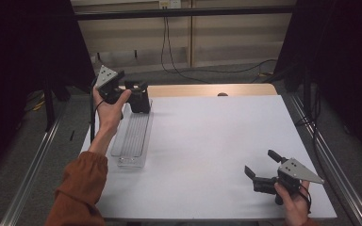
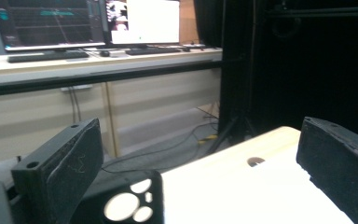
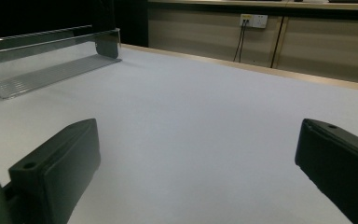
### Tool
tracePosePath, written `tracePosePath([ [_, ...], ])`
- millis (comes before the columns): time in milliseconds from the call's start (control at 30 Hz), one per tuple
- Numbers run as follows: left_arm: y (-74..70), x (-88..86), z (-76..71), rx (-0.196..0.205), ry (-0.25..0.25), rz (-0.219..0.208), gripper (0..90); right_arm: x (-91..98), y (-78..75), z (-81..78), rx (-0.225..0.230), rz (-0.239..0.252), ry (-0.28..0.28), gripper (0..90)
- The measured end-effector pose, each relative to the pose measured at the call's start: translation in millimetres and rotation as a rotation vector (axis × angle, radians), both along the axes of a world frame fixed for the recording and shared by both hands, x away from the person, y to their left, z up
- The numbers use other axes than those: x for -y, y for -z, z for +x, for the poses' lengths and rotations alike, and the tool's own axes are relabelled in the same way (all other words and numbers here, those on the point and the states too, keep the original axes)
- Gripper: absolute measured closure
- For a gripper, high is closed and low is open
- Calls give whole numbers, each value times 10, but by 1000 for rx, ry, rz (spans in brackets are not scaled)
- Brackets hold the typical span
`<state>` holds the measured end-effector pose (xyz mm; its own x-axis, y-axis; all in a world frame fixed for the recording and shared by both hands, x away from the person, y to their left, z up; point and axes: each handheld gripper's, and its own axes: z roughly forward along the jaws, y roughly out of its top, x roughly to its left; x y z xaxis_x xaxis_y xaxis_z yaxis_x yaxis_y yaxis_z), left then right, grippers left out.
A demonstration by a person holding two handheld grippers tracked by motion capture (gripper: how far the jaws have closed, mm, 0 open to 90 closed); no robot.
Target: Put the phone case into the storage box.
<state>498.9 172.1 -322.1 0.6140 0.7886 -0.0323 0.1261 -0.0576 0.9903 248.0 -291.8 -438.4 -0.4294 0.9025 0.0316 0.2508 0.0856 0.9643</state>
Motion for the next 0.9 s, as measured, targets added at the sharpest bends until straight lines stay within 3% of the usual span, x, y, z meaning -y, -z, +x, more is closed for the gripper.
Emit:
tracePosePath([
  [433,47,97,-255,0,45,-18,27,23,-17,-46,1,0,19,0],
  [567,109,142,-340,-5,60,6,30,26,-22,-58,6,-4,24,0],
  [900,198,90,-546,-28,76,-5,34,36,-33,-81,9,-9,32,0],
])
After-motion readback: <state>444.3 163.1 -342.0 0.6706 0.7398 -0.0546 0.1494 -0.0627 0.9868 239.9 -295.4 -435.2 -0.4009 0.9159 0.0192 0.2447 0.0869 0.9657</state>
